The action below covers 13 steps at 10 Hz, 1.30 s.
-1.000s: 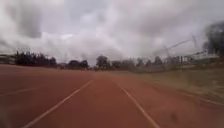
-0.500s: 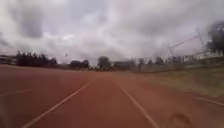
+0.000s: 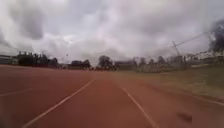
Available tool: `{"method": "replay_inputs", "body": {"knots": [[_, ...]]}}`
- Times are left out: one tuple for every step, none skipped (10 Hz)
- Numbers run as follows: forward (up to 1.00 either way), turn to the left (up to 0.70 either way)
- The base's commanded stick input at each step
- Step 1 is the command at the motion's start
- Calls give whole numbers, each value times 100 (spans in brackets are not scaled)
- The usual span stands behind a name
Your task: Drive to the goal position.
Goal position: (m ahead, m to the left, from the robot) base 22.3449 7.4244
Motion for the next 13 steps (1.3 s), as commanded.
{"method": "replay_inputs", "body": {"knots": [[85,0],[85,0],[85,0],[85,0],[85,0],[85,0],[85,0],[85,0],[85,0],[85,0],[85,0],[85,0],[85,0]]}}
